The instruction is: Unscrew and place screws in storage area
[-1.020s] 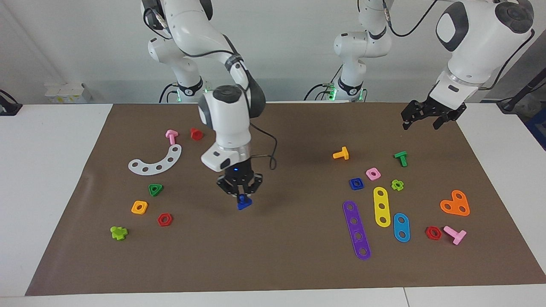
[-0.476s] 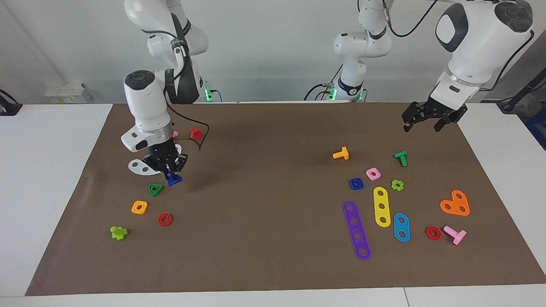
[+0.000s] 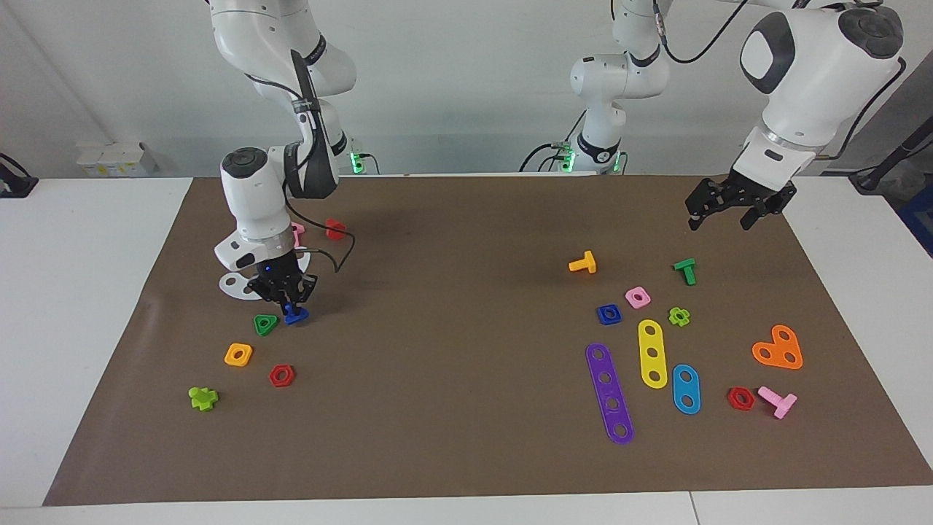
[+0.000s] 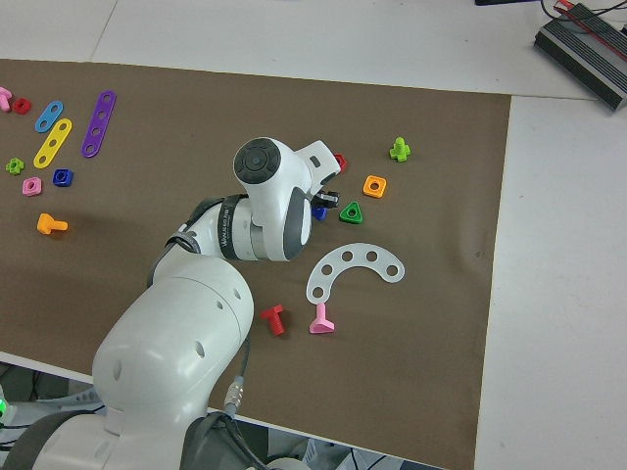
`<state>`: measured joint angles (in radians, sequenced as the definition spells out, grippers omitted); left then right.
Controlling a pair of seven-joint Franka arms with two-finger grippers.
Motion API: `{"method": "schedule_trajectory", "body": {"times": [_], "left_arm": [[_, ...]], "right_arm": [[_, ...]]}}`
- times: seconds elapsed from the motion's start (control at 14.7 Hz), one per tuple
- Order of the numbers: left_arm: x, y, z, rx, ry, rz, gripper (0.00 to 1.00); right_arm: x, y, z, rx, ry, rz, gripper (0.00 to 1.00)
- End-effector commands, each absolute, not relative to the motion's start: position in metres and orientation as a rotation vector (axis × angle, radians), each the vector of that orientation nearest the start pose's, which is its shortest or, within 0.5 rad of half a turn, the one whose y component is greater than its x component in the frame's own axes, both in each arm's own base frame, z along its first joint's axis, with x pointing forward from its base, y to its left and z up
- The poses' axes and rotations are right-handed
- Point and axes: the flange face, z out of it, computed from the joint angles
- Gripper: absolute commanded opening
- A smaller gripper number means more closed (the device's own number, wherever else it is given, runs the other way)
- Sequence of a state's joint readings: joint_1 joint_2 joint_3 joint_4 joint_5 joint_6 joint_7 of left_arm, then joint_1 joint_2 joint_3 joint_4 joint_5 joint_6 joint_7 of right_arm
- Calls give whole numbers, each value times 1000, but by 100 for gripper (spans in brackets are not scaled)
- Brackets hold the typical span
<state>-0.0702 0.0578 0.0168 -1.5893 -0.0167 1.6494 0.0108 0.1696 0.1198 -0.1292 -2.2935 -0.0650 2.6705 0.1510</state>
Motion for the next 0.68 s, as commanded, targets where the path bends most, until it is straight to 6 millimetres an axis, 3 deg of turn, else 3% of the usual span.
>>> {"method": "schedule_trajectory", "body": {"times": [0.0, 0.14, 0.2, 0.27, 0.34, 0.41, 0.61], "left_arm": [[569, -29, 592, -3173, 114, -34, 100], [569, -29, 593, -3171, 117, -36, 100], [569, -29, 593, -3171, 115, -36, 100], [569, -29, 593, -3171, 119, -36, 100], [569, -29, 592, -3171, 117, -31, 100], [569, -29, 592, -3171, 105, -31, 100], [568, -27, 591, -3172, 98, -14, 100]], "right_arm": [[553, 21, 305, -3129, 81, -458, 0], [555, 22, 299, -3129, 95, -453, 0], [557, 24, 301, -3128, 92, -458, 7], [560, 26, 306, -3124, 95, -472, 62], [567, 26, 321, -3119, 97, -493, 100], [571, 28, 338, -3121, 98, -482, 100], [590, 25, 419, -3151, 128, -343, 100]]}}
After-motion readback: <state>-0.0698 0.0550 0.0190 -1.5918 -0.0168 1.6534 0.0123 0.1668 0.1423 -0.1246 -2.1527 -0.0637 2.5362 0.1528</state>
